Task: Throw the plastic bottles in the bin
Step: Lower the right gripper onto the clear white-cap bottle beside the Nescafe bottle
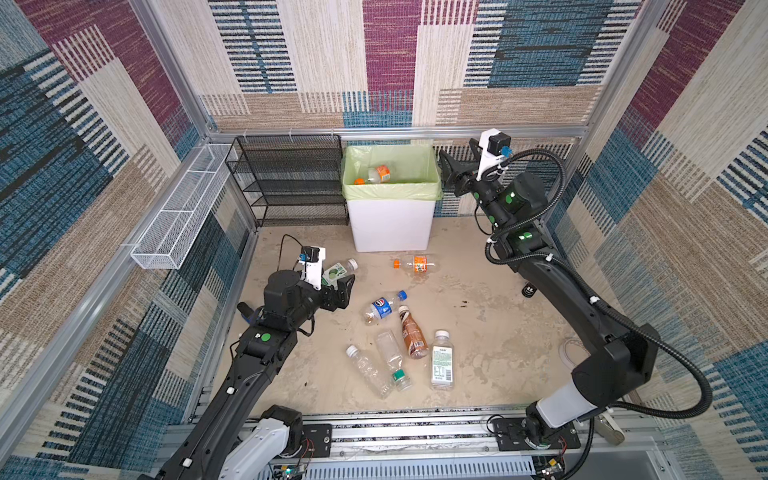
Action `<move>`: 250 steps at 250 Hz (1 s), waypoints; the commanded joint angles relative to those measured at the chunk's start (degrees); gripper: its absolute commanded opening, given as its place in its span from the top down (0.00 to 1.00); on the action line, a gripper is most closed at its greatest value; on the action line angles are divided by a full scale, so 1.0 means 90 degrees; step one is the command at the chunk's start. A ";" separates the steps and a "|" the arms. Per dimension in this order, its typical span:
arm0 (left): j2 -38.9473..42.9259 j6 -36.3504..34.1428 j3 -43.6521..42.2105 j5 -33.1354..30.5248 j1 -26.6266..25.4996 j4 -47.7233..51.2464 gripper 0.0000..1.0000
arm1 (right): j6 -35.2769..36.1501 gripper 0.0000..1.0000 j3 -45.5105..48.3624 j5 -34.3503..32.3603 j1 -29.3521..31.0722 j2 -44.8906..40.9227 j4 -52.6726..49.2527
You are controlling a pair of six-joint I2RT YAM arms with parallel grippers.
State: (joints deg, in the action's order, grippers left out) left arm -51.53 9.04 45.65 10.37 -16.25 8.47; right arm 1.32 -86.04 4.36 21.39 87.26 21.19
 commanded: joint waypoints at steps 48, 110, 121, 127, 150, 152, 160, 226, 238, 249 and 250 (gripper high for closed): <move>-0.0306 0.0534 0.0058 -0.0158 0.0000 0.0085 0.05 | -0.0593 0.14 0.1938 -0.0284 -0.0045 -0.1068 -0.1183; -0.0476 0.1081 -0.0190 -0.0054 0.0004 0.0341 0.04 | -0.1919 0.13 0.3514 -0.0244 -0.0025 -0.1855 -0.3265; -0.0470 0.1157 -0.0297 -0.0058 0.0001 0.0312 0.04 | -0.2136 0.13 0.3777 -0.0216 0.0018 -0.2017 -0.3574; -0.0473 0.1201 -0.0355 -0.0058 -0.0001 0.0291 0.04 | -0.2226 0.13 0.3881 -0.0260 0.0057 -0.2093 -0.3760; -0.0475 0.1341 -0.0533 0.0022 -0.0001 0.0169 0.04 | -0.2499 0.12 0.4256 -0.0398 0.0287 -0.2381 -0.4407; -0.0476 0.1352 -0.0551 0.0037 -0.0001 0.0154 0.04 | -0.2527 0.12 0.4289 -0.0409 0.0309 -0.2406 -0.4464; -0.0485 0.1403 -0.0596 0.0075 -0.0001 0.0103 0.04 | -0.2665 0.12 0.4372 -0.0460 0.0415 -0.2469 -0.4703; -0.0565 0.1603 -0.0820 0.0108 -0.0001 -0.0124 0.04 | -0.3988 0.10 0.4966 -0.0465 0.1579 -0.2851 -0.5909; -0.0583 0.1613 -0.0841 0.0097 0.0000 -0.0156 0.04 | -0.4186 0.10 0.5092 -0.0483 0.1785 -0.2879 -0.5981; -0.0606 0.1623 -0.0862 0.0103 0.0005 -0.0191 0.04 | -0.4368 0.10 0.5206 -0.0504 0.1959 -0.2845 -0.6034; -0.0609 0.1623 -0.0863 0.0105 0.0012 -0.0195 0.04 | -0.4382 0.10 0.5210 -0.0504 0.1979 -0.2838 -0.6040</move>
State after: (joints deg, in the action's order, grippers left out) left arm -56.60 22.37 38.39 10.83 -16.25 9.21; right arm -30.65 -41.06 0.89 35.94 61.80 -28.95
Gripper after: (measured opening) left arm 0.963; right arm 0.901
